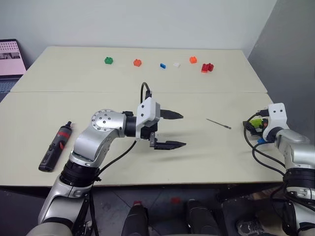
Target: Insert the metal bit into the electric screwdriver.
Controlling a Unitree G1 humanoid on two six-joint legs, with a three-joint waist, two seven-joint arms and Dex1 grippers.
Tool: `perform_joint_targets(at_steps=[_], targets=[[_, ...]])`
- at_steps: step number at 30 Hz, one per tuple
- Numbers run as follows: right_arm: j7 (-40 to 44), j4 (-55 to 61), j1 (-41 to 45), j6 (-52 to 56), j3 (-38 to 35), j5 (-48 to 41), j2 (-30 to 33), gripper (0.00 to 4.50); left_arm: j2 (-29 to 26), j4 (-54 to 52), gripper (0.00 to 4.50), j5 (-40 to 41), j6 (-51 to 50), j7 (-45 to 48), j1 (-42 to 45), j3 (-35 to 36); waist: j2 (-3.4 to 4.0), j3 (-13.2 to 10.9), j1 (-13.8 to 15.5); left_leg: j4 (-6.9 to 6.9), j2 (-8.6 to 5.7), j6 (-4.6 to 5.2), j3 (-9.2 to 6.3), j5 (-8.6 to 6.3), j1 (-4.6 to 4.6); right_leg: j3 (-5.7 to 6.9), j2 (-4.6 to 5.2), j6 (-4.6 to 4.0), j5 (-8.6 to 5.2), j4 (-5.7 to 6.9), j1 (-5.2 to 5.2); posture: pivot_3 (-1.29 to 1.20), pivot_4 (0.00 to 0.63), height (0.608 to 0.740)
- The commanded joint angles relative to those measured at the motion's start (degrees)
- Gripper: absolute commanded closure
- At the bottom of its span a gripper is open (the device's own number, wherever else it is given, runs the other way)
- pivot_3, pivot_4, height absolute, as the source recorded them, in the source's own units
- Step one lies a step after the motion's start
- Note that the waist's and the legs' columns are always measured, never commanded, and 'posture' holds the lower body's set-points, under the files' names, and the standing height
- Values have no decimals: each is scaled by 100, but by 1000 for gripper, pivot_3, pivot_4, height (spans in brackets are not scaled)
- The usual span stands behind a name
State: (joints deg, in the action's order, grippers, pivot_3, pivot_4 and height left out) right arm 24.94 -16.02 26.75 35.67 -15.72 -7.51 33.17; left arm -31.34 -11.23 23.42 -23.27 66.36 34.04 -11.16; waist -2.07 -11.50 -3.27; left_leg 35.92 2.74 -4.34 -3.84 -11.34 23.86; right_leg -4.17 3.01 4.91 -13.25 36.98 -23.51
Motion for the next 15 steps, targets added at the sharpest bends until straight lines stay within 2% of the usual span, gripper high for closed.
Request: perform_joint_targets(at_steps=[1,15], targets=[[59,355,14,-132,-153,-165,146,37,-58,-187,0,-5,50,-60,-43,68,0,0,0,0,0,0,0,0,0,0,0,0,0,0,0,0,150,740],[485,1708,-593,191,-294,-647,593,37,-484,-235,0,35,-86,-213,-134,363,2,-1,2,0,0,0,-2,0,1,0,0,0,-1,-2,1,0,150,740]])
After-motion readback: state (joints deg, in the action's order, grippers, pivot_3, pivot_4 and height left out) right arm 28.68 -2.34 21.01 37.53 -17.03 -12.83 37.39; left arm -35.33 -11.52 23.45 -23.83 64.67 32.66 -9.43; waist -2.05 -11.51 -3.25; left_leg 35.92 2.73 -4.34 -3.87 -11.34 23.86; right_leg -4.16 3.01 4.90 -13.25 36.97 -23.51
